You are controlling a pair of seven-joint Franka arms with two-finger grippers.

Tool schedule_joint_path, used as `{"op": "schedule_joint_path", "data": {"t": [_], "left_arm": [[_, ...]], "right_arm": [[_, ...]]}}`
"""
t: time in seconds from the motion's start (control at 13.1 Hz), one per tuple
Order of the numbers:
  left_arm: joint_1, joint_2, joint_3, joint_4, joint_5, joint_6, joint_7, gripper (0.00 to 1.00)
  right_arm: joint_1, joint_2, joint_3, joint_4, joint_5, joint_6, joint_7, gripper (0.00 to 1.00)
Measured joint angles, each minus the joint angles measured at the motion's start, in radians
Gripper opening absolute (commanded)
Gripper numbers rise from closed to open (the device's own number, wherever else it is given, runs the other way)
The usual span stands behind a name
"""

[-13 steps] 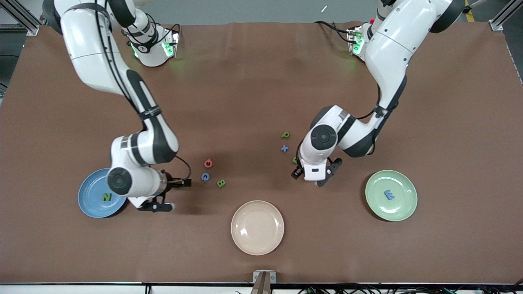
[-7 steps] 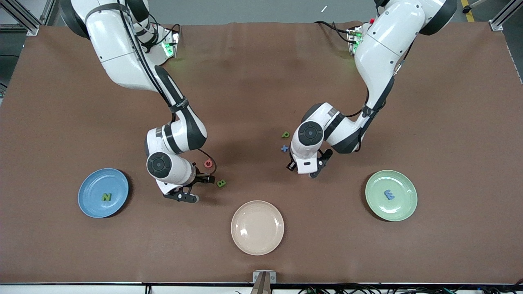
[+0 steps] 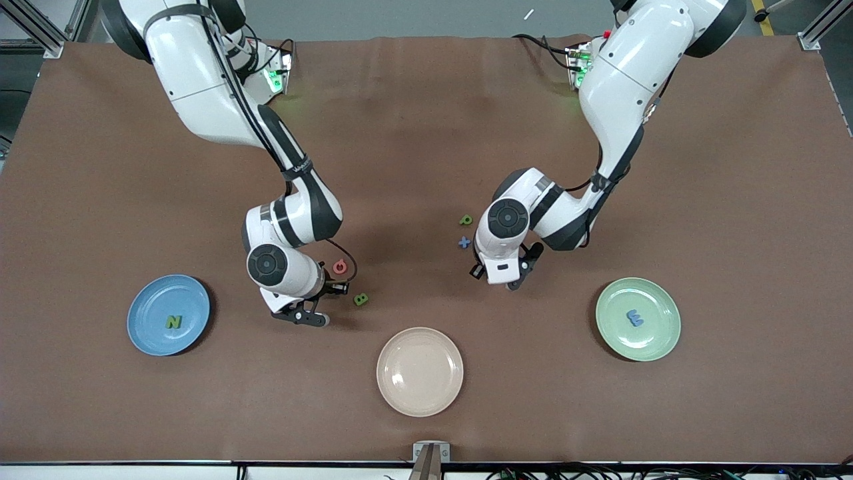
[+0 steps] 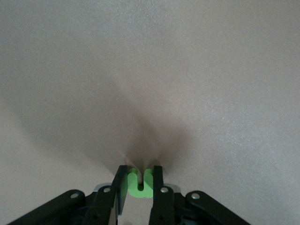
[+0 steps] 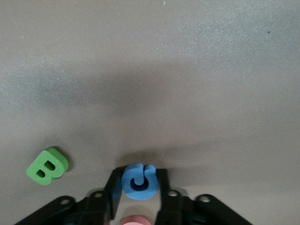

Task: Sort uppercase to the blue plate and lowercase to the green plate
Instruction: 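Grasp the u with the left gripper while the right gripper grasps the c, then drop the u with the left gripper while the right gripper drops the c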

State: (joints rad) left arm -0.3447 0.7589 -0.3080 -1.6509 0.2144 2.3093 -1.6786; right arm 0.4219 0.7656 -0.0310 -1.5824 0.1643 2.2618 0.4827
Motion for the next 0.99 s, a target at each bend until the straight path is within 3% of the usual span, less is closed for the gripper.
{"op": "schedule_joint_path", "data": {"t": [0.15,0.46,0.68,0.99], "left_arm": [[0.000,0.000,0.000,-0.001,0.000,0.004,0.000,0.02],[0.013,-0.008,0.003,0.008,0.015,0.028,0.035,0.01],[0.082,-0.053,0.013,0.020,0.043,0.028,0.170,0.01],[0.260,-0.076,0.016,0.020,0.069,0.027,0.475,0.02]], "right_arm": [[0.002,0.000,0.000,0.000,0.000,0.000,0.000,0.00],[-0.024,-0.002,-0.032,0.037,-0.004,-0.010,-0.036,0.00],[-0.151,-0.007,-0.054,0.096,-0.010,-0.080,-0.310,0.01],[-0.287,-0.014,-0.130,0.106,-0.015,-0.101,-0.750,0.02]]}}
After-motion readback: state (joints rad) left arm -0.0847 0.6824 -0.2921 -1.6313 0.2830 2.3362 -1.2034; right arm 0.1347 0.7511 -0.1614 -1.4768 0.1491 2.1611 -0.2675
